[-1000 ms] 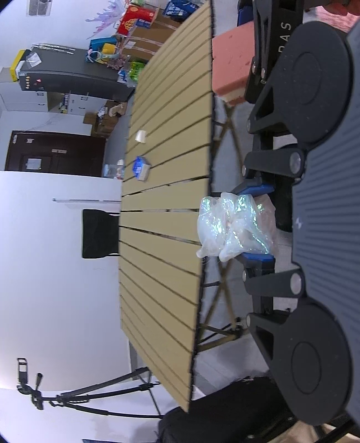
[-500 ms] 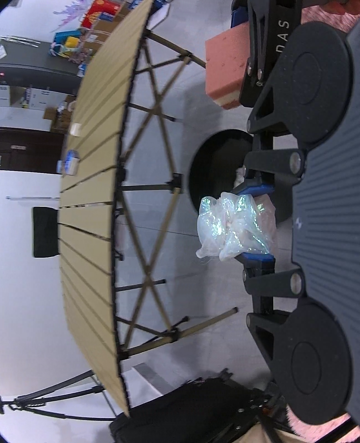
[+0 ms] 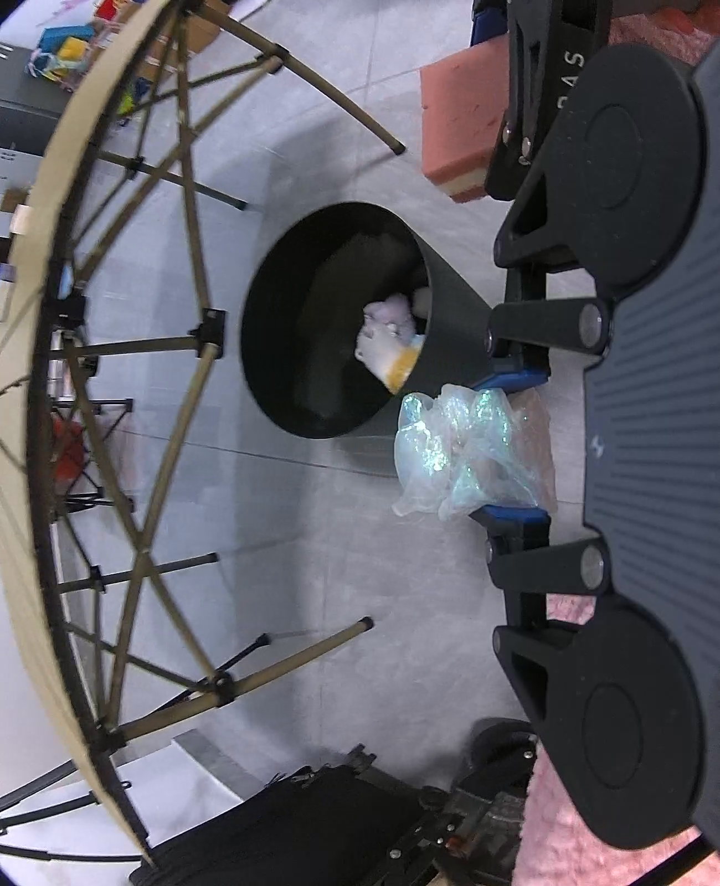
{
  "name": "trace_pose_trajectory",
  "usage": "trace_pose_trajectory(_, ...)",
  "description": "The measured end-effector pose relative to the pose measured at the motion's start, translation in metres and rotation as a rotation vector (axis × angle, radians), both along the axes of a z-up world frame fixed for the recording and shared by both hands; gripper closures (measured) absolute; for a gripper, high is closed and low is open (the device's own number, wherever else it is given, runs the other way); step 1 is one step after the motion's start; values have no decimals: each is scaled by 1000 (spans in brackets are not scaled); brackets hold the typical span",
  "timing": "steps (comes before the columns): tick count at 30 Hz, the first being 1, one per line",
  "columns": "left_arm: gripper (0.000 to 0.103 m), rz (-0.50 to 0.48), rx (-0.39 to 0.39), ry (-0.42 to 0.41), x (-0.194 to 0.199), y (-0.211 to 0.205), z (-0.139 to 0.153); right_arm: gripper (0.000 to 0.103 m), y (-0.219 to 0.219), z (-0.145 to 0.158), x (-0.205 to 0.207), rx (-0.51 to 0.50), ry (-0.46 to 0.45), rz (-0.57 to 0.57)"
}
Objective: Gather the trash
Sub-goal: 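Lift the sponge and bag and carry both tools over the black bin, then lower the left tool into the bin and open it to drop the bag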
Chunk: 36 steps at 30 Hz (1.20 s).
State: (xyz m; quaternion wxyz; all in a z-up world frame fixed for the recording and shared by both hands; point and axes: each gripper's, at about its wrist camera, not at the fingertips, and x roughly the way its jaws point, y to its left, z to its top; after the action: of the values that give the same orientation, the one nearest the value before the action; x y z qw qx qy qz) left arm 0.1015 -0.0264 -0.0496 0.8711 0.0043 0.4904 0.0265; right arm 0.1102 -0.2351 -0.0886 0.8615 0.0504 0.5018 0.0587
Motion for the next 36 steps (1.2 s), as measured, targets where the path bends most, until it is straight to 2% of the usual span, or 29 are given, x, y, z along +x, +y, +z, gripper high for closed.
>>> trace_pose_trajectory(6, 65, 7, 7, 55, 16, -5, -34, 5, -2, -30, 11, -16, 50, -15)
trace_pose_trajectory(10, 65, 25, 0, 119, 25, 2, -61, 5, -9, -42, 18, -16, 66, -30)
trace_pose_trajectory(16, 65, 24, -21, 161, 35, 8, -72, 5, -15, -60, 28, -22, 106, -35)
trace_pose_trajectory(18, 65, 31, -6, 173, 40, 7, -76, 5, -16, -63, 31, -23, 113, -36)
trace_pose_trajectory(27, 65, 30, -19, 168, 47, 5, -75, 5, -17, -72, 40, -38, 123, -27)
trace_pose_trajectory(30, 65, 44, -43, 139, 50, 8, -67, 5, -23, -73, 44, -37, 116, -49)
trace_pose_trajectory(36, 65, 42, -24, 81, 61, 1, -51, 5, -42, -76, 52, -40, 105, -115)
